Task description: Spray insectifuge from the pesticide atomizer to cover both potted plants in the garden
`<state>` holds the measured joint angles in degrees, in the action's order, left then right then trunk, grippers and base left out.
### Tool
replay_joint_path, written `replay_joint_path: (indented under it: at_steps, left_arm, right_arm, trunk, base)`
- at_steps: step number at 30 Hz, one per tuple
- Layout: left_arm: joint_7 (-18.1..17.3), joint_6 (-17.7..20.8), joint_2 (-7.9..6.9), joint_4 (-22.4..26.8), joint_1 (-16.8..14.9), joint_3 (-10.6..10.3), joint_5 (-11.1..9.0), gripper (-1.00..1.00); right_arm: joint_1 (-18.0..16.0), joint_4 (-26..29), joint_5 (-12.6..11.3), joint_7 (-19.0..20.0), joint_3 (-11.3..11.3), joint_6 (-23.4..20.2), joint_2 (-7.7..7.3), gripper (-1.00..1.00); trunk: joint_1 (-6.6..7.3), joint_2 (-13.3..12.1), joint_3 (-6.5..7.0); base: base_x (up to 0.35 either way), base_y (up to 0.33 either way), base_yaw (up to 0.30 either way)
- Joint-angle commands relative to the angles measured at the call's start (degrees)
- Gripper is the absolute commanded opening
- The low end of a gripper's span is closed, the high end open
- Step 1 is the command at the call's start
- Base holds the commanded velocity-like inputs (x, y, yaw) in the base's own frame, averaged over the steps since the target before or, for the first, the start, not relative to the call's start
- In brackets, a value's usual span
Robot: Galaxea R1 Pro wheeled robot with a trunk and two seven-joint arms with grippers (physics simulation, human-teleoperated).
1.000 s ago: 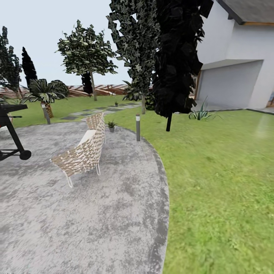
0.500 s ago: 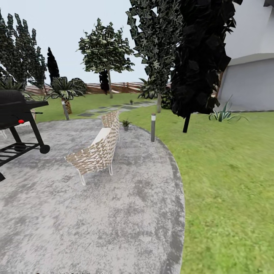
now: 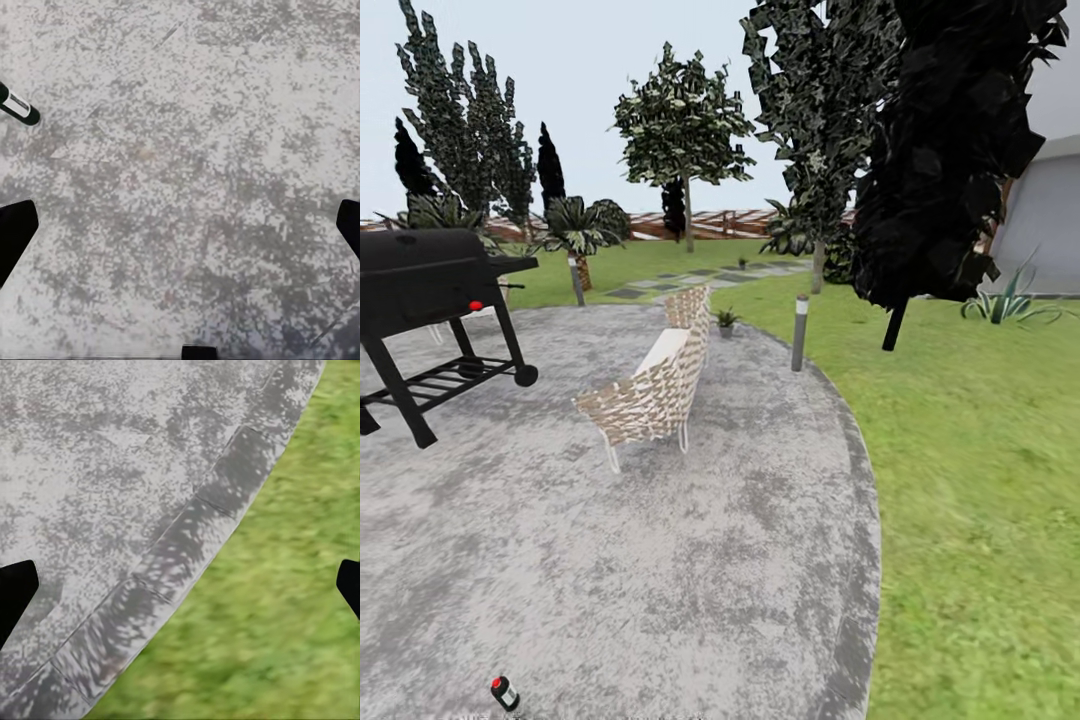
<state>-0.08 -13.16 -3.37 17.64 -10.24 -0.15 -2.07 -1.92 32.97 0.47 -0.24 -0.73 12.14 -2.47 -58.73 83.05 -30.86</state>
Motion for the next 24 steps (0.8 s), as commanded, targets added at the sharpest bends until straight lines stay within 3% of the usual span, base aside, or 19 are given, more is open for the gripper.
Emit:
replay_joint_path:
  at_steps: [1,8,24]
  left_arm:
    - [0.0,-0.2,0.01,-0.1,0.0,0.0,-0.2,1.0]
    - [0.0,-0.2,0.02,-0.1,0.0,0.0,-0.2,1.0]
    - [0.0,-0.2,0.03,-0.1,0.0,0.0,-0.2,1.0]
  right_arm:
    - [0.0,0.0,0.1,0.0,-0.1,0.2,0.01,1.0]
    - [0.0,0.1,0.1,0.0,-0.1,0.2,0.01,1.0]
    - [0.0,0.0,0.1,0.0,-0.1,0.2,0.01,1.0]
  trunk:
    - [0.01,0.0,-0.11]
    - [0.01,0.0,-0.46]
    - [0.01,0.0,-1.26]
  base:
    - [0.0,0.0,0.253]
    - [0.087,-0.015,0.253]
    - [0.302,-0.043,0.253]
